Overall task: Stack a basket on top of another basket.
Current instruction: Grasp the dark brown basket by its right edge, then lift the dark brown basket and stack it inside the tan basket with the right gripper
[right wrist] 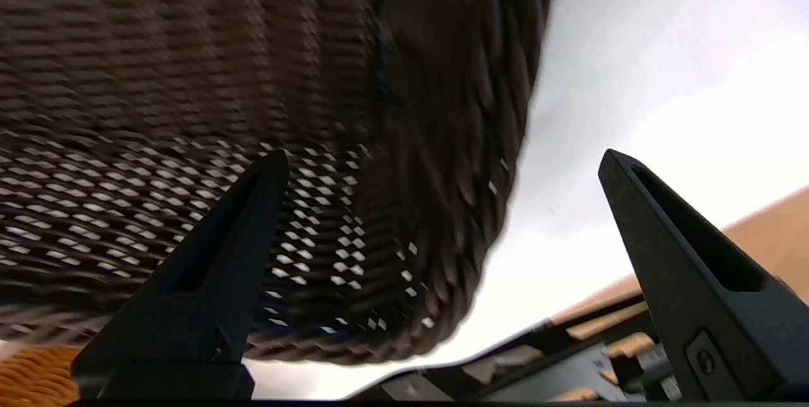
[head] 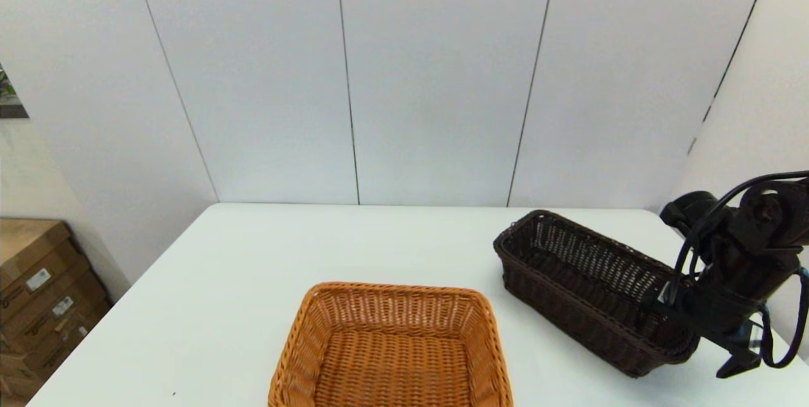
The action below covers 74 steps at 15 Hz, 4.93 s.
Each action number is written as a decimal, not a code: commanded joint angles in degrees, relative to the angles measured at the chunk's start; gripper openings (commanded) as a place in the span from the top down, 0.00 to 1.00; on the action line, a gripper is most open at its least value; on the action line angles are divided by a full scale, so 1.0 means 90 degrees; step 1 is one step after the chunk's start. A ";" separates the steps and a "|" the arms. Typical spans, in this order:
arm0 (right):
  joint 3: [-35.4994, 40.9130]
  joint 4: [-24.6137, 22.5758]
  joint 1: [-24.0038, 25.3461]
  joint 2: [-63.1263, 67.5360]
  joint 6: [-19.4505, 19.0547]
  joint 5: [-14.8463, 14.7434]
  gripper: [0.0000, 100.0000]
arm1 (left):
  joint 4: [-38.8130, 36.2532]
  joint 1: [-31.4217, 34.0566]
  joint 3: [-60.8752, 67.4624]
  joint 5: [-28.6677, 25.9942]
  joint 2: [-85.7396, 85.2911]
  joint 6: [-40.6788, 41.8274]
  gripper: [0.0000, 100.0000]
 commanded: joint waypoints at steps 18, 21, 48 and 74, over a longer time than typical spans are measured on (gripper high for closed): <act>-0.0005 -0.0405 -0.0350 0.0415 0.0005 0.0001 1.00 | -0.0001 0.0000 0.0010 0.0002 -0.0012 -0.0004 0.00; 0.0005 -0.0453 -0.0360 0.0454 0.0015 0.0001 1.00 | -0.0001 0.0000 0.0010 0.0002 -0.0012 -0.0004 0.00; -0.0356 -0.0532 -0.1014 -0.0415 0.0503 0.1954 1.00 | -0.0001 0.0000 0.0010 0.0002 -0.0012 -0.0004 0.00; -0.1030 0.1246 0.1925 -0.2895 -0.0102 0.2775 1.00 | -0.0001 0.0000 0.0010 0.0002 -0.0012 -0.0004 0.00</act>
